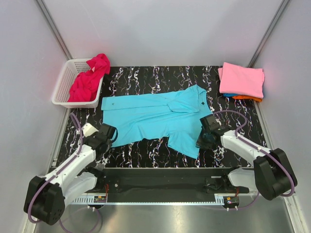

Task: Fold and stack the t-shirts
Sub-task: Fold the tshirt

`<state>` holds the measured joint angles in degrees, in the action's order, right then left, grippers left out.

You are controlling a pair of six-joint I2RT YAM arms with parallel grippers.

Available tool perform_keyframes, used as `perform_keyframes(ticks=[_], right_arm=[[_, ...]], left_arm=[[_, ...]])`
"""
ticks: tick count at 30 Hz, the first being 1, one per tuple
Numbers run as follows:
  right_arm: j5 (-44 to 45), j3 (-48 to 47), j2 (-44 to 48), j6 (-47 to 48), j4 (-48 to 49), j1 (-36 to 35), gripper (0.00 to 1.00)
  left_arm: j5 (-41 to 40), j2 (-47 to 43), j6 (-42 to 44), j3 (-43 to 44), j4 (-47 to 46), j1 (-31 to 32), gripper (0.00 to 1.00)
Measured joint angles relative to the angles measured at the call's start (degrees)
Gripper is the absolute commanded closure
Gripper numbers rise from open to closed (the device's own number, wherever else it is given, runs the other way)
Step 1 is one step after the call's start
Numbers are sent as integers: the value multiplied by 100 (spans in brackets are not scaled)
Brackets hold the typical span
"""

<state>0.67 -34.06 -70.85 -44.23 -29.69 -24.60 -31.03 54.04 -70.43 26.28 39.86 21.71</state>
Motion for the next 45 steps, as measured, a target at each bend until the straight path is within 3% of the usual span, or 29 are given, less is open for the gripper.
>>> perform_keyframes(ticks=[10, 22, 25, 26, 29, 37, 45], right_arm=[[190, 282, 280, -601, 98, -4, 85], [407, 175, 828, -839, -597, -7, 86], [297, 181, 876, -909, -763, -28, 75], [284, 186, 935, -935, -826, -55, 62], [275, 190, 1196, -988, -1043, -125, 53], [155, 422, 1467, -1117, -1320, -229, 60], [-52, 444, 1270, -1268, -1333, -466, 56]], left_arm=[[83, -793, 354, 216, 389, -4, 100], [105, -868, 568, 297, 560, -4, 100], [109, -870, 599, 297, 560, -4, 100], [111, -870, 612, 297, 560, -4, 100], [114, -872, 623, 297, 562, -4, 100], [125, -901, 658, 297, 562, -4, 100], [142, -1023, 658, 297, 562, -4, 100]])
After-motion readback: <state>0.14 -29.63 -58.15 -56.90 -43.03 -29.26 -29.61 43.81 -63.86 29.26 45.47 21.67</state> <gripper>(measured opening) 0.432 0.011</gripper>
